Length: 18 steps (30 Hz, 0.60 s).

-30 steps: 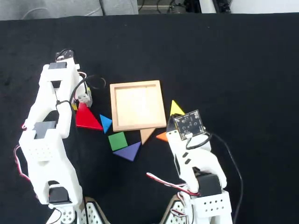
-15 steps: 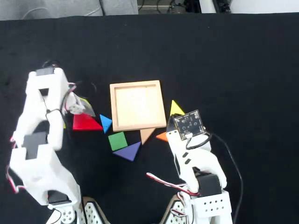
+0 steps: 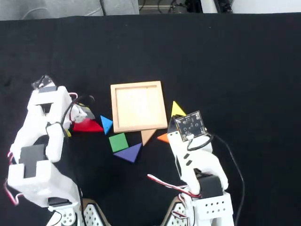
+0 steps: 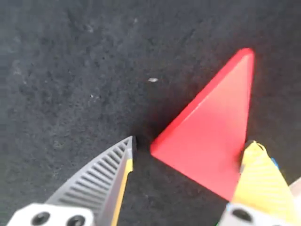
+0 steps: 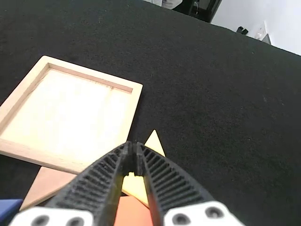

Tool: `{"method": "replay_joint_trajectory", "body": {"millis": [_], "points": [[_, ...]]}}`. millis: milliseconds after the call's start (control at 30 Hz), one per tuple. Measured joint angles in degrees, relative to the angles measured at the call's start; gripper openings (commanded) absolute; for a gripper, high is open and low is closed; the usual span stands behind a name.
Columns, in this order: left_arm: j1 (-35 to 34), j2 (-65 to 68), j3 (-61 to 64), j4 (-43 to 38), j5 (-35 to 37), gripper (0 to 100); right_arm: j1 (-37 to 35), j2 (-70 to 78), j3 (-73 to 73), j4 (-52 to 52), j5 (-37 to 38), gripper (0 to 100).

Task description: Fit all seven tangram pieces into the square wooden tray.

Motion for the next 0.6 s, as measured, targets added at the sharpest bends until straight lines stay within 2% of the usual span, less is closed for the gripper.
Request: {"method": "replay_joint_trajectory", "body": {"millis": [267, 600], "points": [[1.9, 7.0, -7.4, 6.1, 0.7, 35, 0.0, 0.0, 0.0, 0.0, 0.0, 1.2], [2.1, 11.8, -11.9, 7.4, 0.4, 35, 0.0, 0.0, 0.0, 0.0, 0.0, 1.2]]}}
